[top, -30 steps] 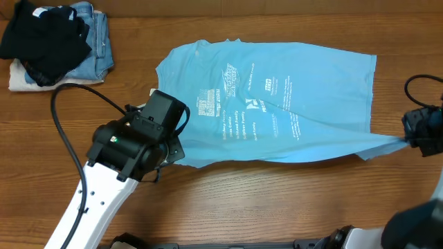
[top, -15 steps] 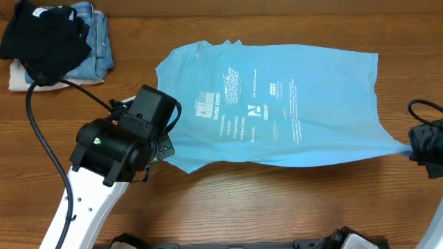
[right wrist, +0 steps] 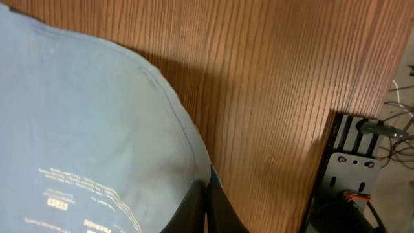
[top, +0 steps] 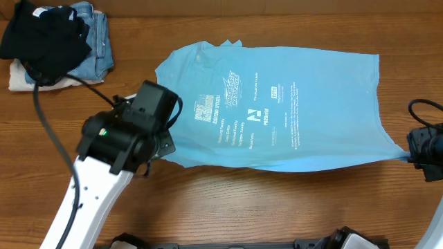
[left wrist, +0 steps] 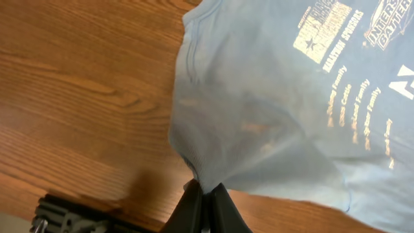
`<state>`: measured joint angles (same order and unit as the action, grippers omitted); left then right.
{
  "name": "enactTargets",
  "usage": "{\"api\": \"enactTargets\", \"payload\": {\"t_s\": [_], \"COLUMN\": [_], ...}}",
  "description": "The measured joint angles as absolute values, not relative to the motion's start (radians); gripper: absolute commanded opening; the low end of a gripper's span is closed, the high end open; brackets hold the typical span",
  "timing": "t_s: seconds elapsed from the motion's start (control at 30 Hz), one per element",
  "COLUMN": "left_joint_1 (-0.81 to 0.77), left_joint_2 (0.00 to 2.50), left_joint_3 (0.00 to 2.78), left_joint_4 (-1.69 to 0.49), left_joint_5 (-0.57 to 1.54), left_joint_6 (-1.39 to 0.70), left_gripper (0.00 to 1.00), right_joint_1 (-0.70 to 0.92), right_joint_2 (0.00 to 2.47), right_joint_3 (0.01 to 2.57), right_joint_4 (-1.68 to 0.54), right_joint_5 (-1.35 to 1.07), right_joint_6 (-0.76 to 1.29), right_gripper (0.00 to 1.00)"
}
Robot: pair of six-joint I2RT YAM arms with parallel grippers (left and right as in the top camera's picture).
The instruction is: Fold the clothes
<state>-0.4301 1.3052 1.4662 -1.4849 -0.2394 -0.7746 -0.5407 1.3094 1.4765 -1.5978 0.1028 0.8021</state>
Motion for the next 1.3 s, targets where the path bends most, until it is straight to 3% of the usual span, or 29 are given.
{"api": "enactTargets", "payload": {"t_s": [0.2,0.9,1.3], "left_joint_1": [-0.430,-0.430,-0.430], "left_joint_2": [1.407,1.606,1.697], "left_joint_3": [1.466,1.467,1.467], "left_joint_4": [-1.383,-1.072,-0.918], "left_joint_5": [-0.241,-0.297,-0.300], "left_joint_6": [-0.756,-0.698,-0.671], "left_gripper": [0.04,0.04,0.07], "right_joint_1": [-0.541,-0.541,-0.541], "right_joint_2": [1.311,1.335,1.336], "right_joint_3": [1.475,1.176,1.151], "right_joint_4": [-1.588,-1.229,-1.015], "right_joint_5": [0.124,0.139,0.138], "right_joint_6": [0.860,0.888,0.868], "right_gripper": [0.04,0.04,0.05]}}
